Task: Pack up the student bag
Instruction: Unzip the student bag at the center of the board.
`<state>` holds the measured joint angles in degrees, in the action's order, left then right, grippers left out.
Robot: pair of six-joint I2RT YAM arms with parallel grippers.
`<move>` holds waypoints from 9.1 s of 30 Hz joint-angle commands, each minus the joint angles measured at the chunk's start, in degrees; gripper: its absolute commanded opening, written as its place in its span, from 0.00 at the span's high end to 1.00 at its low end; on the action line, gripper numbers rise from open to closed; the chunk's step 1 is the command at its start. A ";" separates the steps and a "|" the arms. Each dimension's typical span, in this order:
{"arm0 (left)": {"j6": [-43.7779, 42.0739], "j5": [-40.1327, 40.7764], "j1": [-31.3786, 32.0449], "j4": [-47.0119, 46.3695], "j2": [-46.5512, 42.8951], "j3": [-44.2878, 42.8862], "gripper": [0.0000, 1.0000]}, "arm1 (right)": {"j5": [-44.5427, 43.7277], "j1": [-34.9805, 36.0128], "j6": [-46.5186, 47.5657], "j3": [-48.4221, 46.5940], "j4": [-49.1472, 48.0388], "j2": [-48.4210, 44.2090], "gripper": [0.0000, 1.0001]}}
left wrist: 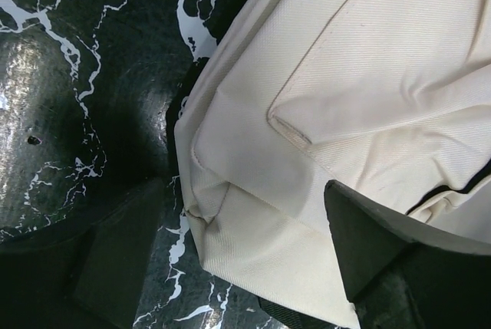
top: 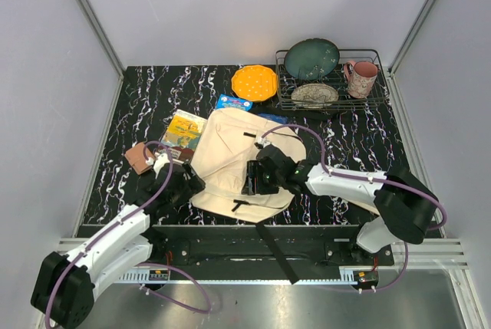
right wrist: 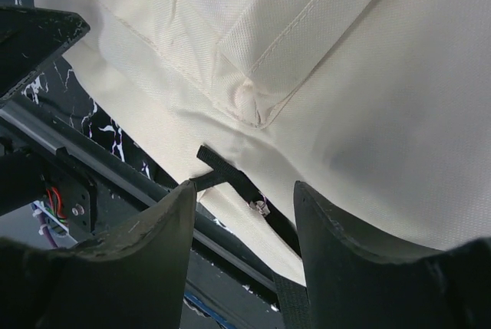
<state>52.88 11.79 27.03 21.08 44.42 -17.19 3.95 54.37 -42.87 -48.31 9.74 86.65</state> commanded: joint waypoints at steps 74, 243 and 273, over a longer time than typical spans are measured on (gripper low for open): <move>3.36 -7.67 0.66 -13.26 2.43 5.68 1.00 | -2.70 1.70 8.32 -2.04 -5.01 2.31 0.39; -38.91 -13.62 28.78 -20.63 17.88 -18.40 0.01 | -39.89 12.87 -3.27 13.69 -2.09 -26.09 1.00; -34.34 -8.11 35.82 -32.77 30.72 -16.74 0.17 | -40.51 12.87 -3.80 11.23 -0.51 -26.80 1.00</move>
<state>17.61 -0.30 62.59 -7.31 75.22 -34.70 -33.61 67.44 -46.17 -34.20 9.74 61.49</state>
